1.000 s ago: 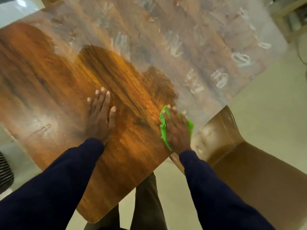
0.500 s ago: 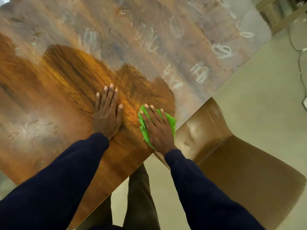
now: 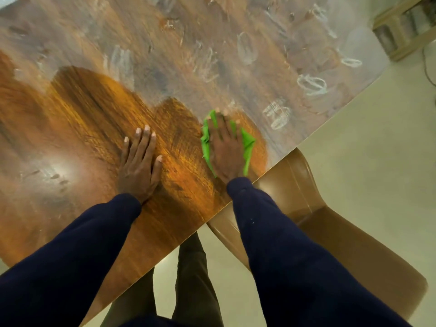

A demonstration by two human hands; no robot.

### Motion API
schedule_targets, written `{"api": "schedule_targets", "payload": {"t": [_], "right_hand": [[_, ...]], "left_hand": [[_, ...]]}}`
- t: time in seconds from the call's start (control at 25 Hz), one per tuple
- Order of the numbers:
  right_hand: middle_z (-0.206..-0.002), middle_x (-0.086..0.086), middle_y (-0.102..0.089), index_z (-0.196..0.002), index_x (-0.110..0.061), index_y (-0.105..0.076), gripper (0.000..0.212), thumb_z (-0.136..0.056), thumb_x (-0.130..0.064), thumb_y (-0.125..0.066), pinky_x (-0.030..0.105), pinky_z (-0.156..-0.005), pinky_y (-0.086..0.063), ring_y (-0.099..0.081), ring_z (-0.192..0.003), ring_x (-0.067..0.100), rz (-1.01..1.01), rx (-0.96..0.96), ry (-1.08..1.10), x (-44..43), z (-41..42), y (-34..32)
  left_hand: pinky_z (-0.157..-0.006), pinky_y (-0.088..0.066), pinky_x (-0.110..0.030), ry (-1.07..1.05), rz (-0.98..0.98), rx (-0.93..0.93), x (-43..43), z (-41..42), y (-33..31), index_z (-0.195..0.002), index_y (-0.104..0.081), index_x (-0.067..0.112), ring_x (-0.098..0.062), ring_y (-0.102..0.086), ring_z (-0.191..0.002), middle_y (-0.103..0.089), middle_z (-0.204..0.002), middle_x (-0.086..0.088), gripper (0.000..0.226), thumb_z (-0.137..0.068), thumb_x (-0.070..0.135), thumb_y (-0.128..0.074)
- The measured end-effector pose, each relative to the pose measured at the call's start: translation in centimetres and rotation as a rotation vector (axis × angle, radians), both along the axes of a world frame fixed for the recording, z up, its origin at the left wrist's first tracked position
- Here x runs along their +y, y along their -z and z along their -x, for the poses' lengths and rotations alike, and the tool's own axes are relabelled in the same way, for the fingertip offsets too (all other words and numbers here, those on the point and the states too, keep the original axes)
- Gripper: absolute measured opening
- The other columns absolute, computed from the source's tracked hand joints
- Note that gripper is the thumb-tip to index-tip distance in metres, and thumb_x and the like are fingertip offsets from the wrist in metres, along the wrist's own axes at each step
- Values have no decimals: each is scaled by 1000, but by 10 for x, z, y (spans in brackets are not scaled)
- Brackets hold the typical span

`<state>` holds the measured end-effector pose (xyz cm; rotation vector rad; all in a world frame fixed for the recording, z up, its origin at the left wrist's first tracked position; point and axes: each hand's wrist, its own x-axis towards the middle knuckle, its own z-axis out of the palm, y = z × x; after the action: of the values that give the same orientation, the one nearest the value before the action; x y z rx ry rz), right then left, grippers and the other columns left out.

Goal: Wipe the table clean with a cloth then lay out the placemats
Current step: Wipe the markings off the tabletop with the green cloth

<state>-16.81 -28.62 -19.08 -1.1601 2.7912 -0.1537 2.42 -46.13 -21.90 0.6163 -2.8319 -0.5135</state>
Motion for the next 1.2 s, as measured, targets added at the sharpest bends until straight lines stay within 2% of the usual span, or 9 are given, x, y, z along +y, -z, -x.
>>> {"api": "schedule_targets", "payload": {"t": [0.12,0.2,0.36,0.48,0.6,0.72,0.92,1.04,1.2], "right_hand": [[-176,13,-10,-168,-17,-21,64,-112,-41,-40,60,-130,-9,-5,-164,32,-16,-102,-273,24,-52,0],[-176,11,-15,-167,-18,-25,64,-111,-43,-45,60,-129,-14,-10,-163,31,16,-108,-351,65,-50,4],[-174,11,-24,-164,-16,-34,56,-111,-31,-43,58,-129,-18,-17,-162,30,15,-16,-62,98,24,3],[-175,9,-22,-165,-15,-32,55,-111,-27,-33,56,-130,-17,-17,-162,31,31,8,81,46,71,5],[-174,11,-23,-164,-15,-33,54,-113,-32,-35,58,-129,-16,-20,-161,33,56,26,53,-28,71,8],[-175,12,-18,-165,-14,-30,57,-112,-34,-30,60,-129,-13,-13,-163,33,49,6,-122,-63,26,6],[-177,9,-12,-167,-18,-25,61,-111,-37,-37,59,-131,-13,-8,-164,28,6,-95,-515,15,-1,6],[-175,11,-18,-166,-15,-30,60,-111,-37,-41,60,-129,-16,-14,-163,30,-16,0,-356,30,47,9],[-173,12,-26,-164,-14,-31,57,-109,-25,-36,59,-128,-19,-22,-161,33,33,31,-11,-49,76,6]], "left_hand": [[-130,-18,-60,-3,7,-13,1,1,0,-164,-31,2,-32,-17,-164,-22,-175,-16,58,-114,30,-35],[-130,-18,-60,-9,14,-17,1,2,0,-165,-30,2,-32,-17,-164,-22,-175,-15,58,-113,30,-35],[-131,-18,-59,-27,16,-31,2,3,1,-165,-28,3,-32,-16,-164,-21,-175,-14,59,-113,30,-35],[-130,-21,-60,-34,60,-39,4,4,3,-165,-29,3,-32,-18,-163,-22,-175,-15,59,-113,29,-37],[-130,-22,-59,-32,81,-56,1,3,5,-165,-29,3,-32,-18,-163,-22,-175,-15,59,-113,29,-39],[-130,-22,-58,-19,82,-45,-1,3,5,-164,-31,3,-32,-20,-163,-23,-174,-15,59,-113,29,-40],[-129,-25,-59,-30,66,-3,-1,4,6,-163,-35,2,-31,-23,-162,-27,-173,-15,57,-113,29,-41],[-129,-24,-58,-36,61,-13,0,4,5,-163,-34,3,-30,-21,-163,-25,-174,-15,57,-114,29,-38],[-130,-23,-57,-51,50,5,-1,3,3,-163,-35,4,-30,-19,-163,-25,-174,-14,56,-113,27,-45]]}}
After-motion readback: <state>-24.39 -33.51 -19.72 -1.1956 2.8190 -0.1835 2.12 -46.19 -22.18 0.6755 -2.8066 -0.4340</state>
